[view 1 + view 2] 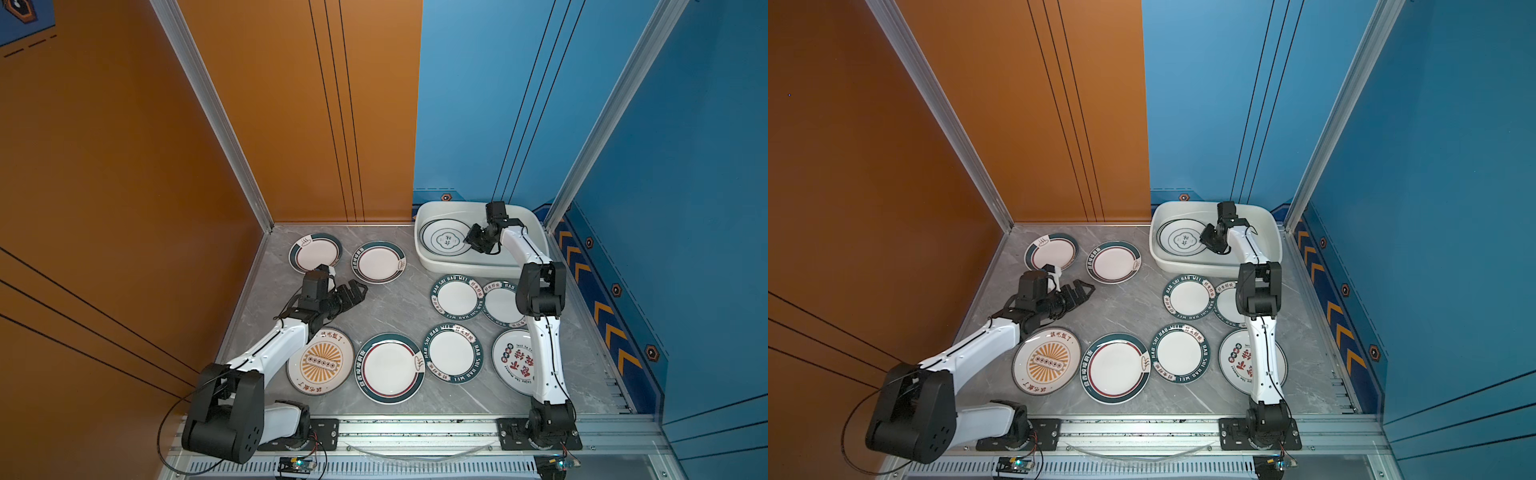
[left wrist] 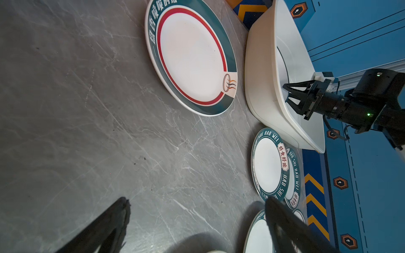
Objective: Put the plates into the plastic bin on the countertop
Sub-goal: 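Lower the cloud-centre plate into the bin and open the right gripper, then move both grippers to the green-rimmed plate with the red ring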
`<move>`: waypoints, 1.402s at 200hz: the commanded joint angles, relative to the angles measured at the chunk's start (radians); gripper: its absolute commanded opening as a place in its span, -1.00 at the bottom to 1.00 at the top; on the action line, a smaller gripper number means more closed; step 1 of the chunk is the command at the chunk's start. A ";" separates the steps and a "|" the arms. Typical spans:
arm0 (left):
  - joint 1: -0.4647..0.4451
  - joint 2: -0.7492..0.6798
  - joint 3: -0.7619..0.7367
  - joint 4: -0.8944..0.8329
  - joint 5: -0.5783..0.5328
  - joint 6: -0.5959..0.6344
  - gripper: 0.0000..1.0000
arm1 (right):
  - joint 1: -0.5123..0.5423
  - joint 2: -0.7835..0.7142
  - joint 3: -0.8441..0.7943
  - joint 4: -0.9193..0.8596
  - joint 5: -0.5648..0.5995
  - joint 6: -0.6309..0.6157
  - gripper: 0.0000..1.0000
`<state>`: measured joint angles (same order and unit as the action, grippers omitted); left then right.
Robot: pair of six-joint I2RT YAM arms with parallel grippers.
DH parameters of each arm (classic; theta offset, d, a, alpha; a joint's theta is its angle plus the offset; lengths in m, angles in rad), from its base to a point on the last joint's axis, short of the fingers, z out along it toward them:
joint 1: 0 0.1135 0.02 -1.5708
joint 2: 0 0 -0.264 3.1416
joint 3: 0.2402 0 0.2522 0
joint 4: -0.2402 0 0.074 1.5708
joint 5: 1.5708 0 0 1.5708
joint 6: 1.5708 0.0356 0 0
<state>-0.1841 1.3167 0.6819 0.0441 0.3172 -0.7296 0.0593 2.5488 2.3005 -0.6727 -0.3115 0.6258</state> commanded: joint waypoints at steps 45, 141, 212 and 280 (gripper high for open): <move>0.022 0.213 0.135 0.044 -0.021 0.024 0.96 | 0.036 -0.095 0.004 -0.112 0.195 -0.166 -0.10; 0.035 0.536 0.274 0.156 -0.025 -0.057 0.41 | 0.113 -0.623 -0.530 0.111 0.274 -0.185 -0.10; 0.038 0.669 0.276 0.211 -0.097 -0.087 0.05 | 0.141 -0.851 -0.842 0.235 0.220 -0.165 -0.10; 0.042 0.737 0.281 0.282 -0.071 -0.114 -0.57 | 0.168 -0.889 -0.924 0.257 0.191 -0.166 -0.10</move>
<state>-0.1486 1.9915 0.9844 0.4286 0.2638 -0.8402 0.2111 1.6897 1.4109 -0.4393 -0.1017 0.4492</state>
